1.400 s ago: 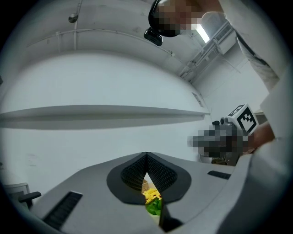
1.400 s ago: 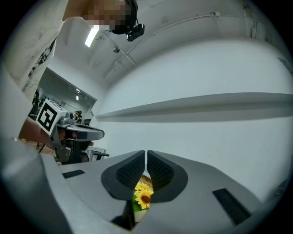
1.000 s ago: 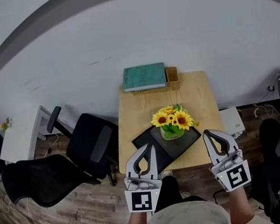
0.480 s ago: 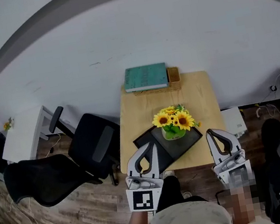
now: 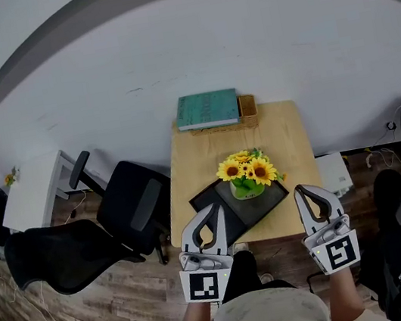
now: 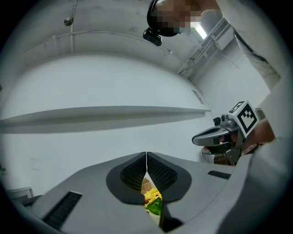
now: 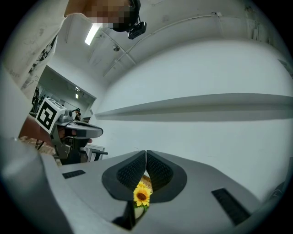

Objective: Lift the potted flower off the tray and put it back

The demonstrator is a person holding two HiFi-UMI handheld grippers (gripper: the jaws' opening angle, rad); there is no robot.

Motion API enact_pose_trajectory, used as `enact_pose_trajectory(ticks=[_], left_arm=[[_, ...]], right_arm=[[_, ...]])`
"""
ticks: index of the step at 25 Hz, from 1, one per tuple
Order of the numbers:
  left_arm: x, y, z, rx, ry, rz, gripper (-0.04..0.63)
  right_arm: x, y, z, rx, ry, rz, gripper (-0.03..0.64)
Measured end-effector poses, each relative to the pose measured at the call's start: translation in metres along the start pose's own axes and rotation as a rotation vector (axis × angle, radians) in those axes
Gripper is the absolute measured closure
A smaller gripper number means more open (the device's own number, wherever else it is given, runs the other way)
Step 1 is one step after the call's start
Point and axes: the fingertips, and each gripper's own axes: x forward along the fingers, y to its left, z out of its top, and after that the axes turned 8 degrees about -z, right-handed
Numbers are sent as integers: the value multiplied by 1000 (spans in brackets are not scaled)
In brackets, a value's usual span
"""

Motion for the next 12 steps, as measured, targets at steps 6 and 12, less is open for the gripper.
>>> enact_pose_trajectory(ticks=[6, 12], left_arm=[[-2, -1, -4, -5, 6, 0, 589], [-5, -3, -6, -13, 9, 3, 589]], right_arm=[[-2, 1, -2, 12, 5, -3, 598], [-3, 4, -1, 17, -3, -4, 598]])
